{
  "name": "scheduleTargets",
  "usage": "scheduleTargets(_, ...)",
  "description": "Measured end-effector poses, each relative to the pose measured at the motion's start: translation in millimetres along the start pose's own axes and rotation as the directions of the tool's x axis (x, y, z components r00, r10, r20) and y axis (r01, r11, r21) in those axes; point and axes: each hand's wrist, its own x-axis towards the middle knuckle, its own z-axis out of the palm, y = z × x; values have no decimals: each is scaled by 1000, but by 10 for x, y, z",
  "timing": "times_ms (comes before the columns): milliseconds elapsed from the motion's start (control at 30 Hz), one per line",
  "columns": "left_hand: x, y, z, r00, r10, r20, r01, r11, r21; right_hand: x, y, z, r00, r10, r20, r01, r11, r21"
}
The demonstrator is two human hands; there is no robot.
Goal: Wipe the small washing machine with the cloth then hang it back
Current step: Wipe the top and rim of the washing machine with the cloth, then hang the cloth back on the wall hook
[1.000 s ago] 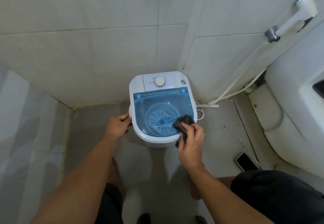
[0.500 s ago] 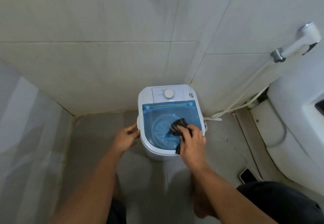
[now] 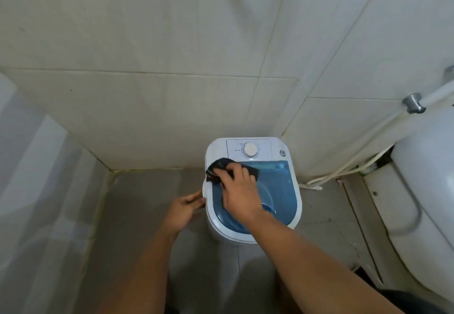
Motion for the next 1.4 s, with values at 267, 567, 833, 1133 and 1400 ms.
scheduleTargets(267,40,-85,-10,999,5,33,-6,999,50,1161,193,-134,963,266,31,-259,954,-150)
scheduleTargets(567,-30,-260,-245,977,-142,-160,131,988,-77,262,-345,-21,959,-89,269,122,986,-111)
scheduleTargets(833,-1024,146,-273,960,-44,-277,27,998,-64,-1058,-564,-624,747,-18,664,-201,946,252)
scheduleTargets(1133,-2466,771,239,979,203,-6,-200,970,138,-1339,-613,-2201,773,182,608,-633,152,759)
scheduleTargets(1400,-3196,1515,401,906,413,95,-400,906,-137,-1205,-917,-3333,893,212,397,-386,-92,918)
